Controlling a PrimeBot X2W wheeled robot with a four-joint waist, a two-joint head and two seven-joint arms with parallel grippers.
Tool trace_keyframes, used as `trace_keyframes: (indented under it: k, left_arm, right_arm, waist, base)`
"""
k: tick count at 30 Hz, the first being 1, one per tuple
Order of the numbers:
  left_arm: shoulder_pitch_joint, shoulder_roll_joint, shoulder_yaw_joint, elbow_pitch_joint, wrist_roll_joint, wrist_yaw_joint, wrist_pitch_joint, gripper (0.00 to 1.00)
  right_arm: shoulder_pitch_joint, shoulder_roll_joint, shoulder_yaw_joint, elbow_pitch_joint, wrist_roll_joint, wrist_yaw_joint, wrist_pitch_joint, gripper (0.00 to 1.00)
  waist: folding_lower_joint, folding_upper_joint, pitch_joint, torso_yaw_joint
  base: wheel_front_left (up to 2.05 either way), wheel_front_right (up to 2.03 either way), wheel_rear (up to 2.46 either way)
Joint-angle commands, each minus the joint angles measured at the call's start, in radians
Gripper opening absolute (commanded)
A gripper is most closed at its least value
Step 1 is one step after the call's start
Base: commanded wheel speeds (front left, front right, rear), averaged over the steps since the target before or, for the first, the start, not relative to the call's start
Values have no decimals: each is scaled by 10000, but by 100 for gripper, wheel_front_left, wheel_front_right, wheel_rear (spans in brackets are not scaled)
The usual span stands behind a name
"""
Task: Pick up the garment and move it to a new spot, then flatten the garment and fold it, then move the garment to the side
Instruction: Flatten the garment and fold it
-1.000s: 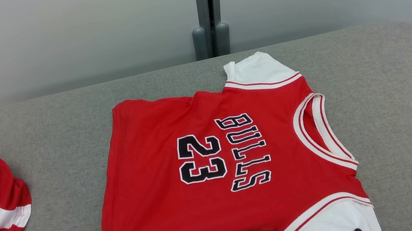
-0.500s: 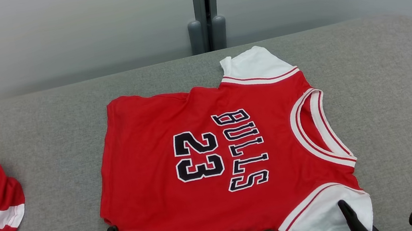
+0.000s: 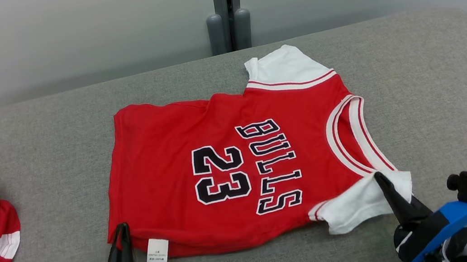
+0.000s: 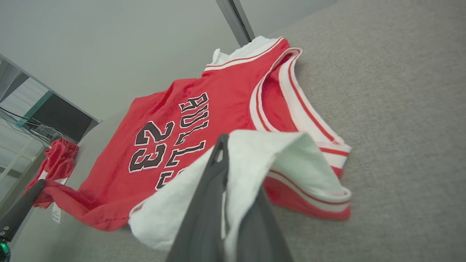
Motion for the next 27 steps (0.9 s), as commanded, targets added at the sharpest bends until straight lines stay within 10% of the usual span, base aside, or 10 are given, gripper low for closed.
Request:
trace_keyframes:
  k: [1, 13, 14, 15, 16, 17, 27]
  left_arm:
    - [-256, 99, -38, 96, 45, -16, 28, 0]
    - [-1131, 312, -208, 773, 171, -119, 122, 0]
    - [-1220, 326, -220, 842, 189, -128, 119, 0]
    - [-1293, 332, -231, 909, 193, -132, 113, 0]
    - [-1370, 352, -234, 963, 231, -102, 91, 40]
    - [-1427, 353, -235, 1009, 229, -85, 63, 100]
    - [-1134, 290, 66, 1040, 202, 38, -140, 100]
  right_arm:
    - [-543, -154, 38, 337, -49, 1, 55, 0]
    - [-2762, -537, 724, 2761, 152, 1, -347, 0]
    - [-2891, -556, 818, 2898, 141, 1, -457, 15]
    - [-3004, -574, 925, 3021, 139, 1, -557, 98]
    - [-3073, -600, 1019, 3142, 161, 1, -665, 100]
    - [-3131, -649, 1094, 3216, 154, 1, -815, 100]
    - [-2628, -1208, 1311, 3460, 157, 1, -2179, 100]
  waist:
    - [-2, 0, 27, -25]
    - [-2, 0, 344, -9]
    - [-2, 0, 361, 1]
    - [-2, 0, 373, 10]
    - [-2, 0, 385, 12]
    - [-2, 0, 394, 12]
    - [-2, 0, 153, -27]
  base:
    - [0, 0, 0]
    - [0, 0, 0]
    - [0, 0, 0]
    - [0, 0, 0]
    - [0, 0, 0]
    - [0, 0, 0]
    - [0, 0, 0]
